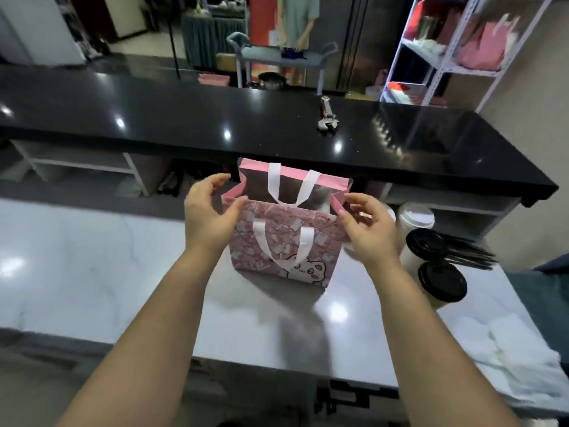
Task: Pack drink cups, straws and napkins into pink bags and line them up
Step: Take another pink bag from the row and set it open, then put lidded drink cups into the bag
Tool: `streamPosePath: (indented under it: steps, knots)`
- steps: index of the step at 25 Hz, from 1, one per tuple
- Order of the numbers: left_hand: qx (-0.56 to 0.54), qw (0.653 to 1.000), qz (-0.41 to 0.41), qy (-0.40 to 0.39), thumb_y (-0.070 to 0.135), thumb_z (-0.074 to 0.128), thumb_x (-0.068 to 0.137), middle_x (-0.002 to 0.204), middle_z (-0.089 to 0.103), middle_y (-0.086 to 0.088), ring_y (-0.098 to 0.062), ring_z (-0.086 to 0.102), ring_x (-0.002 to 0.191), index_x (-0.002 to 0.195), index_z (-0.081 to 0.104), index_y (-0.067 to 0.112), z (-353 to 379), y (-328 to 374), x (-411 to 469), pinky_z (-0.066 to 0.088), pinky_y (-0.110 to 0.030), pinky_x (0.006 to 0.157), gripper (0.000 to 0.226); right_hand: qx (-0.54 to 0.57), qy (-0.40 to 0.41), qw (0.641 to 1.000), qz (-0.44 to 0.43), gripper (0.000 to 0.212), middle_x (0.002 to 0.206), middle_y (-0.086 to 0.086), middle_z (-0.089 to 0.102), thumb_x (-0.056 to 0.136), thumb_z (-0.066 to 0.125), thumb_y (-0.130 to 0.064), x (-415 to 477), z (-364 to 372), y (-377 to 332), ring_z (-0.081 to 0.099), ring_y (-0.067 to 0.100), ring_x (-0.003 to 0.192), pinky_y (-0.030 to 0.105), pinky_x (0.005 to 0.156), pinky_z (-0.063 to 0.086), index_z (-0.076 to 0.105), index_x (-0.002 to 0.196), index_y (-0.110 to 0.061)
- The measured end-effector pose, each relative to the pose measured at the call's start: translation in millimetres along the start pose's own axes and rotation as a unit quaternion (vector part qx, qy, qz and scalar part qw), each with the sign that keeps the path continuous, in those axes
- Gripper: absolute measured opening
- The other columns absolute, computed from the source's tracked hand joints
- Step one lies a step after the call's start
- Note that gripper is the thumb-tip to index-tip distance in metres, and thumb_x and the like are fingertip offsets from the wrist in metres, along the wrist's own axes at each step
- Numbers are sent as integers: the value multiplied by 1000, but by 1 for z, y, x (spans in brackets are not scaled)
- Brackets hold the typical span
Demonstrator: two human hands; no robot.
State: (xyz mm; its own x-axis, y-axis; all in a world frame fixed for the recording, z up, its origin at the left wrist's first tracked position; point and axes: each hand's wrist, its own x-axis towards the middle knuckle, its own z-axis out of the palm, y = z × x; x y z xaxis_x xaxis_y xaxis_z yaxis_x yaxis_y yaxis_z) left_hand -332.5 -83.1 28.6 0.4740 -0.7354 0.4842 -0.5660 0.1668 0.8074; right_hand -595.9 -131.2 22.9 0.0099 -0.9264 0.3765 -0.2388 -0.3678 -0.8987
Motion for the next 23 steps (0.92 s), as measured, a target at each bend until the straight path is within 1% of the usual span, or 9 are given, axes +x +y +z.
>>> streamPosePath:
  steps: [3, 4, 6, 7, 9, 14, 17, 20, 23]
  knots:
    - [70, 992, 94, -49, 20, 70, 82, 113, 60, 1, -22, 55, 108, 117, 63, 18, 16, 51, 8, 49, -43, 92, 35, -123, -61, 987, -78, 18, 101, -13, 62, 86, 70, -22, 15, -13, -20, 57, 4, 95, 8, 81, 42, 66, 104, -23]
    - [109, 985, 112, -73, 23, 68, 83, 114, 61, 0, -23, 54, 108, 118, 63, 19, 24, 67, 8, 47, -44, 92, 35, -156, -69, 980, -103, 19, 102, -12, 62, 86, 70, -21, 18, -19, -27, 56, 7, 97, 10, 83, 41, 66, 105, -23]
    - [203, 959, 147, -134, 33, 63, 84, 117, 59, 1, -24, 50, 112, 121, 60, 24, 44, 95, 5, 42, -42, 94, 38, -228, -73, 961, -137, 25, 107, -7, 62, 85, 68, -19, 22, -34, -38, 54, 14, 102, 23, 89, 44, 65, 110, -20]
    - [230, 944, 169, -165, 37, 61, 85, 118, 58, 1, -23, 48, 114, 123, 58, 26, 55, 106, 1, 40, -41, 95, 39, -264, -68, 951, -146, 28, 110, -5, 63, 84, 68, -17, 21, -42, -40, 54, 16, 103, 29, 90, 44, 65, 112, -19]
    - [235, 922, 220, -213, 41, 59, 85, 119, 57, 2, -22, 47, 115, 124, 56, 26, 79, 125, -13, 38, -40, 95, 42, -319, -43, 935, -147, 33, 112, -2, 63, 83, 68, -14, 13, -64, -41, 53, 19, 105, 30, 92, 42, 64, 115, -17]
    - [218, 883, 301, -288, 39, 56, 82, 118, 55, 0, -26, 49, 106, 124, 54, 25, 147, 151, -68, 36, -38, 83, 44, -375, 19, 924, -71, 32, 107, 1, 65, 78, 71, -16, -23, -131, -21, 54, 25, 99, 36, 88, 45, 66, 110, -15]
    - [254, 863, 276, -339, 37, 55, 82, 120, 51, -2, -30, 46, 111, 124, 50, 22, 192, 148, -97, 35, -40, 85, 44, -424, -4, 906, -13, 41, 111, 0, 62, 76, 72, -22, -41, -168, 8, 51, 26, 104, 36, 89, 43, 62, 115, -19]
    - [311, 840, 232, -379, 38, 55, 83, 122, 49, -3, -30, 44, 115, 128, 45, 21, 231, 137, -118, 34, -43, 91, 48, -483, -73, 868, 90, 55, 123, -2, 51, 76, 69, -42, -44, -188, 46, 44, 26, 115, 37, 95, 40, 51, 126, -26]
    - [340, 836, 195, -385, 34, 55, 82, 120, 49, -3, -29, 43, 114, 124, 45, 21, 255, 122, -133, 35, -43, 92, 46, -492, -106, 841, 201, 72, 128, 3, 43, 70, 65, -60, -40, -184, 77, 40, 28, 117, 39, 95, 40, 41, 127, -23]
